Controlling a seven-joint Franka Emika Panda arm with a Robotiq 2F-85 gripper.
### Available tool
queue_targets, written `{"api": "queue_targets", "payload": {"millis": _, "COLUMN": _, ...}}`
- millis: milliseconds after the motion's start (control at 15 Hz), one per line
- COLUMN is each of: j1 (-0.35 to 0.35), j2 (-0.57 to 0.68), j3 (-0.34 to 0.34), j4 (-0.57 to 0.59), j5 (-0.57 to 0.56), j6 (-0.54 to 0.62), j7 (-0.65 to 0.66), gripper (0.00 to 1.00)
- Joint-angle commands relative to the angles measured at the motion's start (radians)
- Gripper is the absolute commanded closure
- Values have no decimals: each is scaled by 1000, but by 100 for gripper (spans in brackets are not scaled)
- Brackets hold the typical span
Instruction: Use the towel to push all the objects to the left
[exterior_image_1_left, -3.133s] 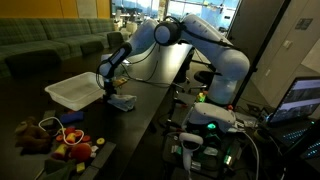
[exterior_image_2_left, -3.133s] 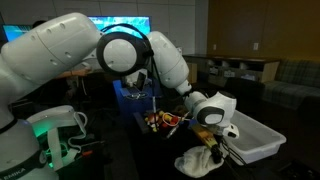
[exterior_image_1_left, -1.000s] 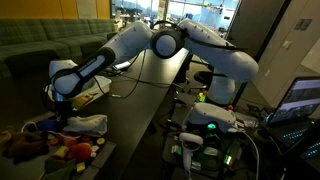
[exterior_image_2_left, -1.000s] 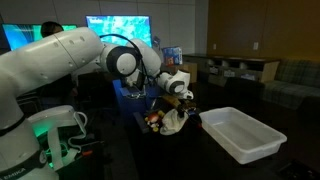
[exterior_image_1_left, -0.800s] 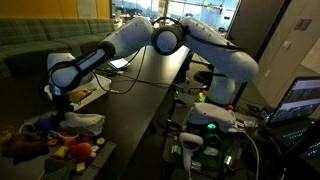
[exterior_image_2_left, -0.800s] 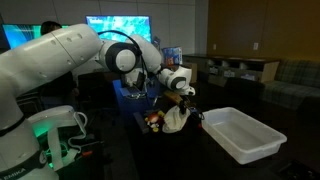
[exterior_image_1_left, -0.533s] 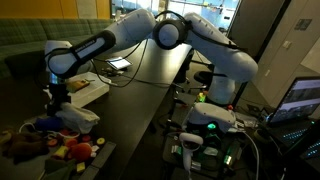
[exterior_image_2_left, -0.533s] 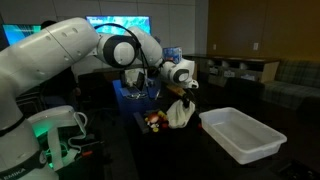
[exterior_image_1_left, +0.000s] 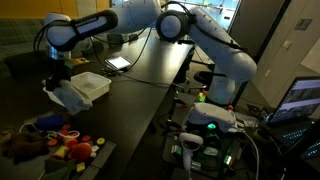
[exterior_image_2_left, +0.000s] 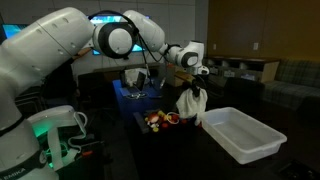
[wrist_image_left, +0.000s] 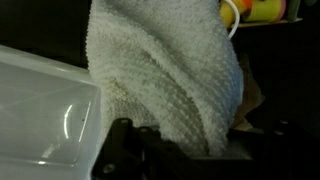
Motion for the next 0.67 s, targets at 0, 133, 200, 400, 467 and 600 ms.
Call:
{"api": "queue_targets", "payload": {"millis": 0, "j1": -26, "j2": 52, "j3": -29, "j4": 159, "j5": -14, "j6": -64, "j7": 27, "gripper": 97}}
{"api": "queue_targets", "payload": {"millis": 133, "j1": -49, "j2": 91, "j3": -49, "j4": 242, "j5": -10, "j6": -42, "j7": 48, "gripper": 97}}
{"api": "queue_targets", "payload": {"millis": 200, "j1": -64, "j2": 113, "j3": -53, "j4": 286, "j5": -2, "j6": -33, "j7": 61, "gripper": 97}}
{"api": "queue_targets", "payload": {"millis": 400, "j1": -105, "j2": 181, "j3": -66, "j4": 410, "j5": 2, "j6": -25, "j7": 92, "gripper": 97}}
{"api": "queue_targets", "payload": {"millis": 467, "j1": -114, "j2": 207, "j3": -72, "j4": 447, "j5": -3, "j6": -19, "j7": 102, "gripper": 97}}
{"api": "queue_targets", "payload": {"millis": 600, "j1": -131, "j2": 253, "j3": -79, "j4": 502, "j5": -7, "j6": -3, "j7": 117, "gripper": 97}}
